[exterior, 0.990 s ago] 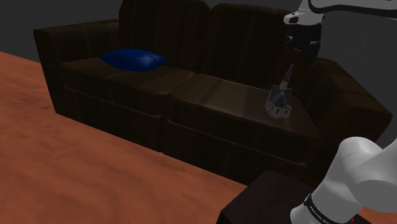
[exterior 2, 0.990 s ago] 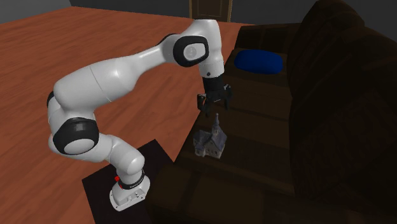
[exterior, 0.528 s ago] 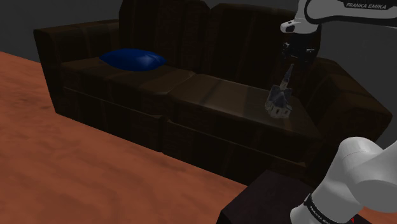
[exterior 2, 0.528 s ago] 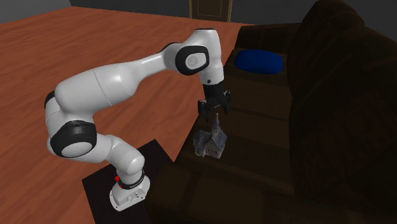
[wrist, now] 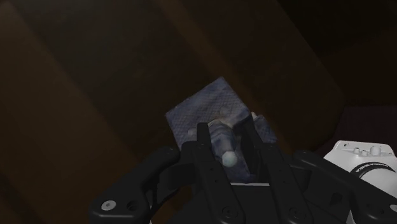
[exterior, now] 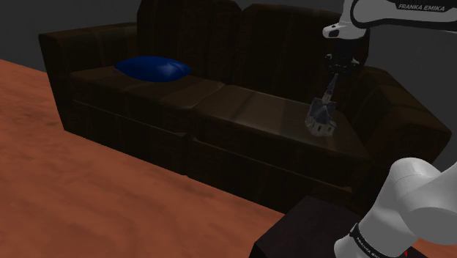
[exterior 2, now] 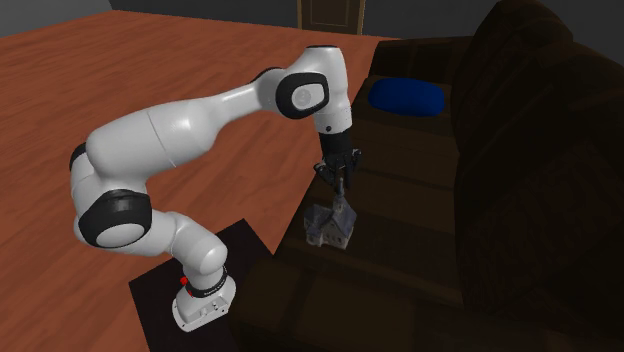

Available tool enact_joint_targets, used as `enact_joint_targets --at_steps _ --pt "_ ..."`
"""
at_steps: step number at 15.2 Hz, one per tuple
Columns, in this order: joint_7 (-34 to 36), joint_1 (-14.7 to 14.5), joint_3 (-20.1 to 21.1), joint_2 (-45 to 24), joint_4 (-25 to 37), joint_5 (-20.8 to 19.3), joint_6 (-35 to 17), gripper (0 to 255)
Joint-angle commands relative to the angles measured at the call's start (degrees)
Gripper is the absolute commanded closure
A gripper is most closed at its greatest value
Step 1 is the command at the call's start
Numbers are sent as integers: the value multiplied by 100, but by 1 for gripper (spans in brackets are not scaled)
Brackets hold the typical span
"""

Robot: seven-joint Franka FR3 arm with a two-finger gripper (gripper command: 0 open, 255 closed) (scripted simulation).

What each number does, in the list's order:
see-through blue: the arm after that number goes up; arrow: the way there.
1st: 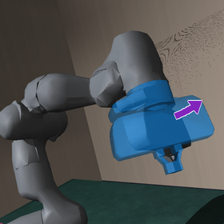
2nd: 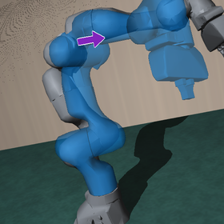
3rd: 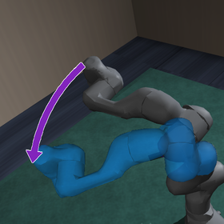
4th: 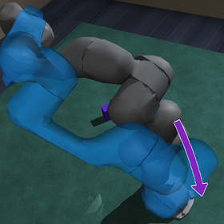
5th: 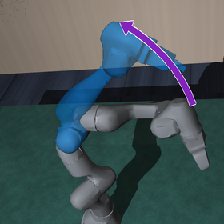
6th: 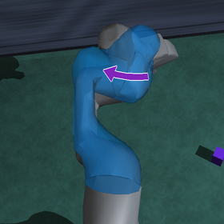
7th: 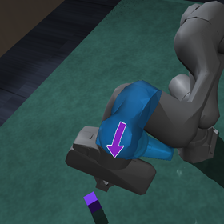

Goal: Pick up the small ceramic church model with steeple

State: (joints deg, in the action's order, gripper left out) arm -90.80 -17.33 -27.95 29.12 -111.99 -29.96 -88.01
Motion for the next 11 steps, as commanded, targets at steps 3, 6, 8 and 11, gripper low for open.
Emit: enact_joint_targets --at_steps 3,6,8,11 --pt "-25 -4 4 -24 76 11 56 255" --pt "-110 -22 25 -112 372 50 253 255" --pt "-169 -35 36 -178 576 75 385 255" --pt "-261 -53 48 -286 893 113 583 255"
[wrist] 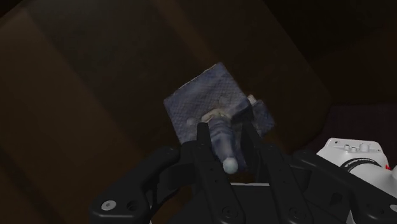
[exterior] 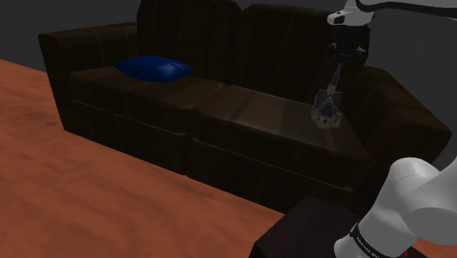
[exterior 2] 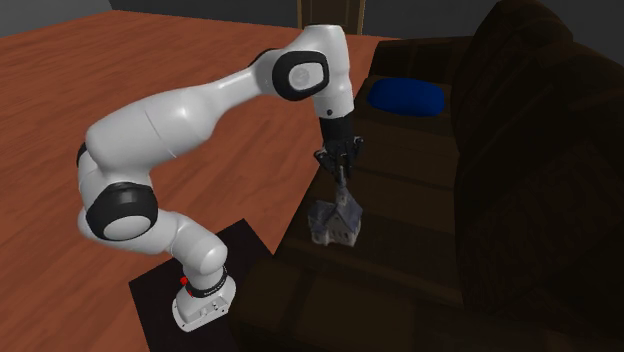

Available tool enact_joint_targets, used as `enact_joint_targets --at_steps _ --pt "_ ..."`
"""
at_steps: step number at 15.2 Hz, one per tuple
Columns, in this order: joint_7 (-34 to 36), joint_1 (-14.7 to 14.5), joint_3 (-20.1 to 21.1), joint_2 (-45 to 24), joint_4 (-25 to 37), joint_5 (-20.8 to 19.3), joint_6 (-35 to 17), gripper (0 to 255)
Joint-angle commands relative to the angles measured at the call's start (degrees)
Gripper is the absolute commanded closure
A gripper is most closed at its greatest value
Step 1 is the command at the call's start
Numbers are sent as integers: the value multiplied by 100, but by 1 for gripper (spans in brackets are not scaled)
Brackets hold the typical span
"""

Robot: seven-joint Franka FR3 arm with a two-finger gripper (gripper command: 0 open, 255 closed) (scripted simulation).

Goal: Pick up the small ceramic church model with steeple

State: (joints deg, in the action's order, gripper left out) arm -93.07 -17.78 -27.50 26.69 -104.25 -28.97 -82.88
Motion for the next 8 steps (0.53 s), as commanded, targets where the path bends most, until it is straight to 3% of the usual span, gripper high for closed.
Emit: enact_joint_targets --at_steps 1,8 --pt "-66 -13 6 -82 228 26 136 255" --pt "-242 -43 5 -307 819 91 481 255"
